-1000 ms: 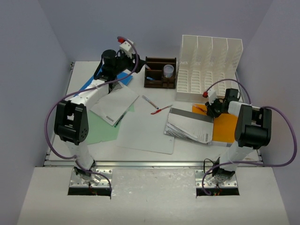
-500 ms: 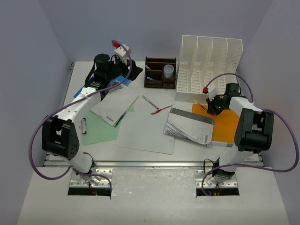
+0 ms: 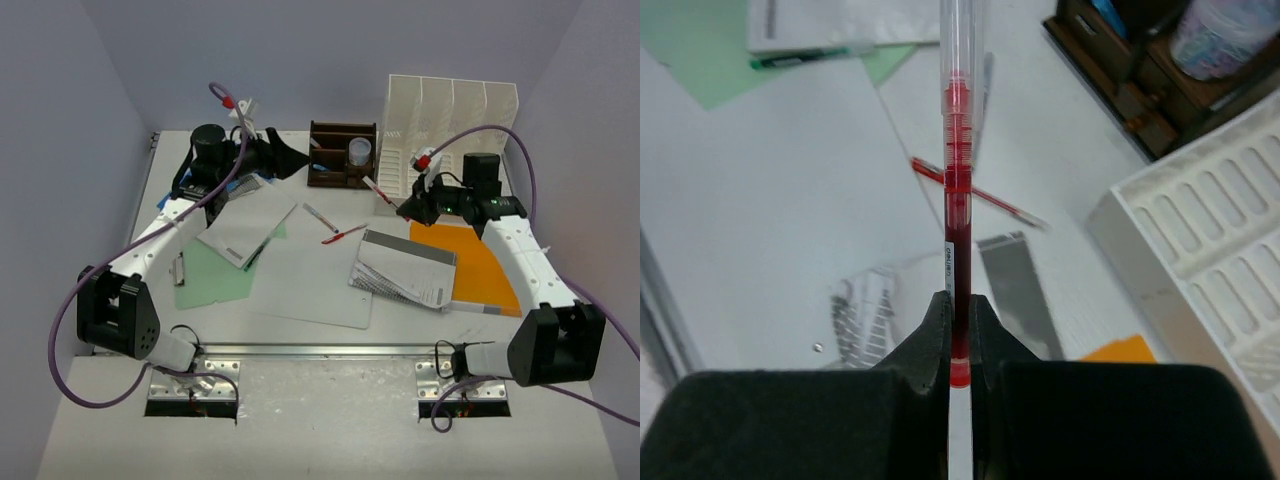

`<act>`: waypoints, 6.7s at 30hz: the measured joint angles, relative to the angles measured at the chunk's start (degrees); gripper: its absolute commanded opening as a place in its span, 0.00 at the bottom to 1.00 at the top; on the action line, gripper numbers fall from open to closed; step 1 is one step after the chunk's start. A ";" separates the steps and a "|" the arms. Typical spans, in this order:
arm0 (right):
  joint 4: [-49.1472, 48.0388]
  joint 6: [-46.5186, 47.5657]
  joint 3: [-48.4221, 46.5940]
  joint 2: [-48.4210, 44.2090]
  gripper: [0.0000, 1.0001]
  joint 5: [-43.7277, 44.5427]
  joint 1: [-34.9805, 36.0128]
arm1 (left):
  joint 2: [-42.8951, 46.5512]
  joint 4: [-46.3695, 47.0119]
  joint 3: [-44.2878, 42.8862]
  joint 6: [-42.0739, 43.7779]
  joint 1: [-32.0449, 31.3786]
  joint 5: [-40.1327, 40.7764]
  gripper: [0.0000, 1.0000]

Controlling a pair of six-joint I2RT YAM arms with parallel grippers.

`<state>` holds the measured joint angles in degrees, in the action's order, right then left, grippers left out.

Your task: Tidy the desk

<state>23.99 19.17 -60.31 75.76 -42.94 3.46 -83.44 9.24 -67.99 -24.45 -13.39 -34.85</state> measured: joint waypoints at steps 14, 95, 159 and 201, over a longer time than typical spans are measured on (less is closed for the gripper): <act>-5.25 -18.52 -2.06 2.02 0.00 -0.61 11.97 | -8.95 2.67 -0.59 -13.58 -1.10 -9.90 0.68; 3.76 13.57 -21.28 26.33 0.50 14.25 14.72 | -39.86 -10.99 -42.40 16.52 -0.51 8.31 1.00; 33.23 69.58 -43.55 57.35 0.02 43.39 37.62 | -1.11 -17.79 1.85 4.78 31.76 -26.10 1.00; -43.79 -20.31 -44.15 45.40 0.00 15.91 15.49 | 8.70 -1.96 8.88 1.50 31.05 -11.80 1.00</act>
<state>-19.80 -1.14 -104.46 121.16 -27.03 18.95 -74.74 7.28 -59.11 -22.95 17.66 -46.66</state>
